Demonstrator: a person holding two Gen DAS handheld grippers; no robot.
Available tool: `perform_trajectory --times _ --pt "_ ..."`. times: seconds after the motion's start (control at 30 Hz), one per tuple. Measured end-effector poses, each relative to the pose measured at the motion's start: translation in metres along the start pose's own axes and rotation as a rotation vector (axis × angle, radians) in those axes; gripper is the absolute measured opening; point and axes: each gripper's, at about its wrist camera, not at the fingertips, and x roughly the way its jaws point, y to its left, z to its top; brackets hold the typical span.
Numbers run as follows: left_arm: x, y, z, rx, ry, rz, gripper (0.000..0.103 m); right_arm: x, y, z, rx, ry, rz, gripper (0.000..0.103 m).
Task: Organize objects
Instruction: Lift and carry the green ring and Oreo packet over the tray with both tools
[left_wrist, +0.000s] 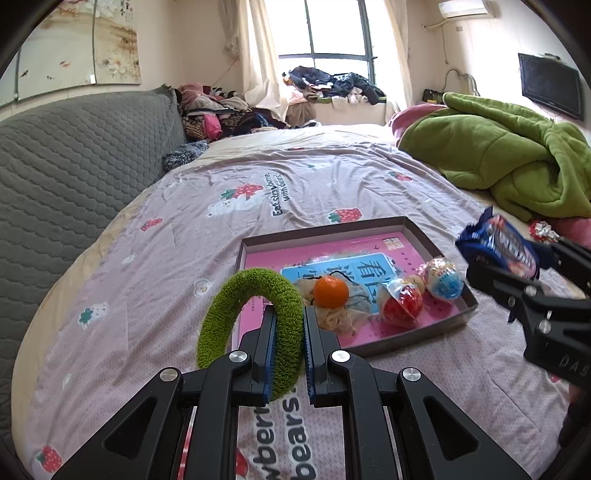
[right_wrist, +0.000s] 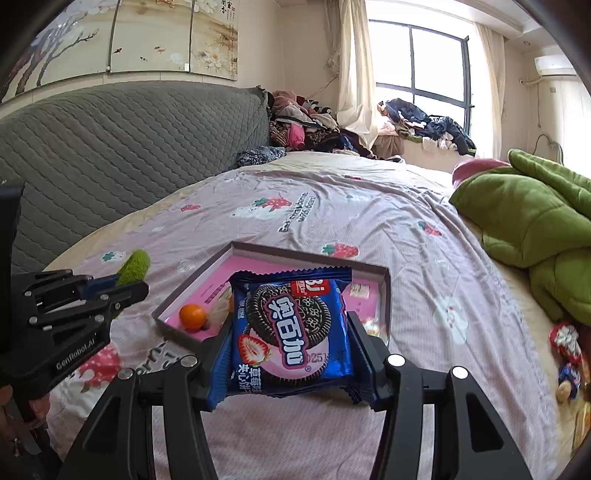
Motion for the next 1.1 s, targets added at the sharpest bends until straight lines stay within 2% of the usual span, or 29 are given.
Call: perform_trajectory --times 0.5,0.9,1.1 --pt "0.065 0.011 0.031 -0.009 0.04 0.039 0.013 0.044 -0.033 0.026 0.021 -0.002 -0.054 0.055" --pt "0.119 0.019 0.037 -0.011 0.084 0.064 0.013 0.082 -0.044 0.03 0.023 0.011 -0.062 0.055" --pt "0.147 0.018 0.035 -0.019 0.132 0.054 0.014 0.105 -0.048 0.023 0.033 0.044 -0.066 0.055"
